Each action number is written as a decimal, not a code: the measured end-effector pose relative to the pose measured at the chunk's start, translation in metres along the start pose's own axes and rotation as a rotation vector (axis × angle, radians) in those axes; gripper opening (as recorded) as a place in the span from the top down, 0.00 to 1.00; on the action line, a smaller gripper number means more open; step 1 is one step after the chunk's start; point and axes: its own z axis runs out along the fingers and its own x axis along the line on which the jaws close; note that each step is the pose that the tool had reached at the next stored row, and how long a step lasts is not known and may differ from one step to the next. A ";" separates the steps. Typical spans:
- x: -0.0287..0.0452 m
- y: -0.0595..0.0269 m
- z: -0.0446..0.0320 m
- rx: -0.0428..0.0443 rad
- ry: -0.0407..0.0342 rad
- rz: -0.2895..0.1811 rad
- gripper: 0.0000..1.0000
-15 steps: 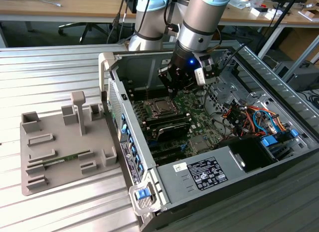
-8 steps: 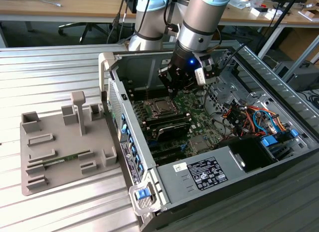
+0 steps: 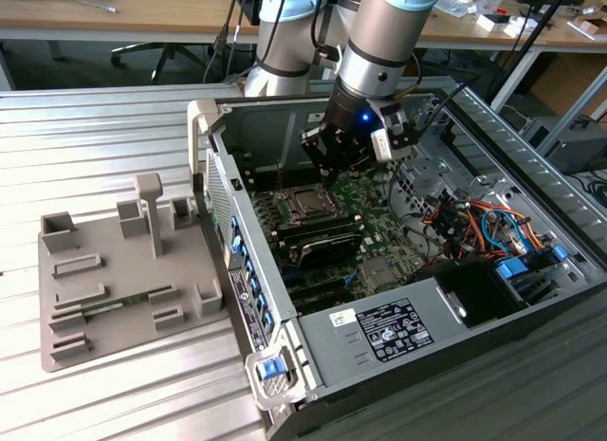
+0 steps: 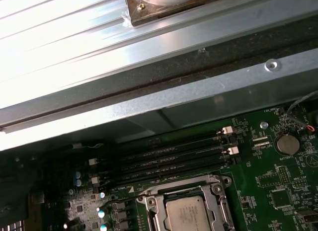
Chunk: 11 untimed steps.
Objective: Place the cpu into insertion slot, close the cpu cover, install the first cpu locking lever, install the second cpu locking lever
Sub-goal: 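Install the first cpu locking lever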
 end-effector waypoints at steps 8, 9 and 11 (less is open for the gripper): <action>0.0000 0.0000 0.0000 0.0004 -0.0004 -0.013 0.90; 0.0000 0.0000 0.0000 0.0004 -0.0005 -0.015 0.90; 0.0000 0.0000 0.0000 0.0005 -0.0005 -0.019 0.90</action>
